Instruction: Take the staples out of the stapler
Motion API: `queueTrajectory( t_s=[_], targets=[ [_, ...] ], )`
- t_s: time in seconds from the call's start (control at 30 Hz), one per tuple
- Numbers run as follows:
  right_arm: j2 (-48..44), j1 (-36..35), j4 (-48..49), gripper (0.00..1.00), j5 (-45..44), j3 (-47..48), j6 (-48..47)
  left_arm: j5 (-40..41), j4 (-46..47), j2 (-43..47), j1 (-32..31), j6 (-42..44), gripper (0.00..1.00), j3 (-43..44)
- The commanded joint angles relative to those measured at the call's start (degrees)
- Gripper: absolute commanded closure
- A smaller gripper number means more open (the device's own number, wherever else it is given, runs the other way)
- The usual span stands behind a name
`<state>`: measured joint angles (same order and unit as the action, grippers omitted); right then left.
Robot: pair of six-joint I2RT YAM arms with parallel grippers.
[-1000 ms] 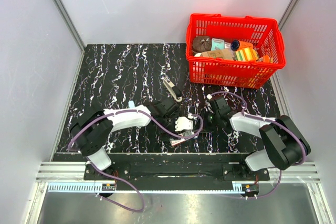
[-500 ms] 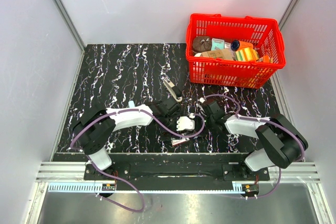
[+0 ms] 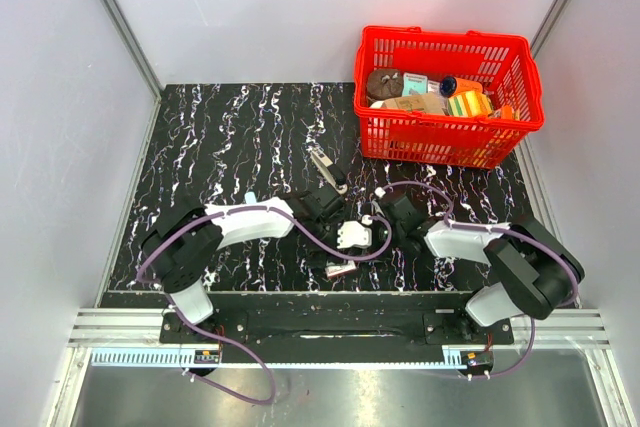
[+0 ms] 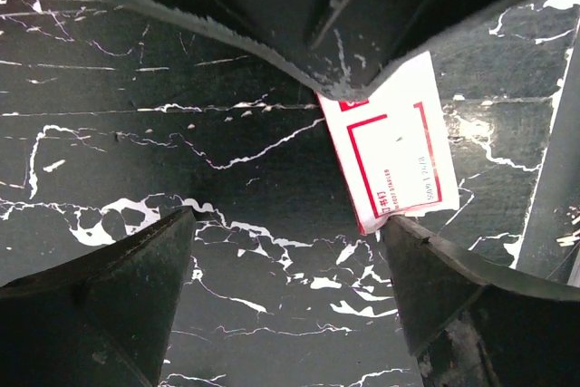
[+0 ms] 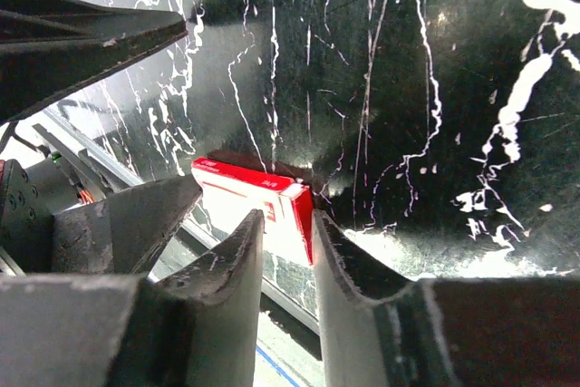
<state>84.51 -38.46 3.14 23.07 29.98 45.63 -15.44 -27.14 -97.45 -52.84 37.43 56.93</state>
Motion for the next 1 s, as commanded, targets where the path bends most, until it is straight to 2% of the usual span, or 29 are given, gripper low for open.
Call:
queueTrajectory(
  t_s=[0.0,0.23,0.37,0.43,0.47,0.5,0.53,0.67,0.87,0.97],
  targets=[
    [-2.41,-0.31,-2.77,0.63,-2.94,1.84,-0.53,1.56,2.88,-1.78,0.28,0.01,0.12,3.01],
    [-9.7,5.49,-13.67,0.52,-5.4,2.8,-5.8,0.59,-0.19,-0.47,4.93,0.71,0.12,5.3],
    [-12.08,7.08,-19.65,0.4,-8.38,5.52,-9.23,-0.2,-3.0,2.43,6.25,0.71,0.09,6.88],
    [-13.49,7.69,-23.07,0.29,-9.97,7.28,-10.64,-0.64,-5.37,4.71,6.95,0.01,0.06,8.19],
    [-14.36,7.78,-24.04,0.2,-11.19,8.59,-11.52,-0.9,-6.52,5.51,7.48,-0.6,0.04,8.81],
    [-15.07,7.96,-25.71,0.07,-12.42,10.17,-12.39,-1.08,-8.01,6.65,8.1,-1.04,0.01,9.6],
    [-15.95,7.87,-27.73,0.01,-14.44,11.58,-12.93,-1.52,-9.5,7.88,8.89,-1.48,0.01,10.65],
    [-16.83,7.87,-33.09,0.01,-19.81,19.75,-15.03,-3.8,-13.37,13.32,13.36,-4.29,0.01,14.78],
    [-16.92,7.87,-35.57,0.01,-21.13,28.02,-17.41,-4.33,-16.37,20.62,20.22,-8.86,0.01,18.57],
    [-16.83,8.05,-36.45,0.01,-24.55,31.54,-19.08,-7.75,-15.93,23.61,26.62,-11.67,0.01,18.57]
  ],
)
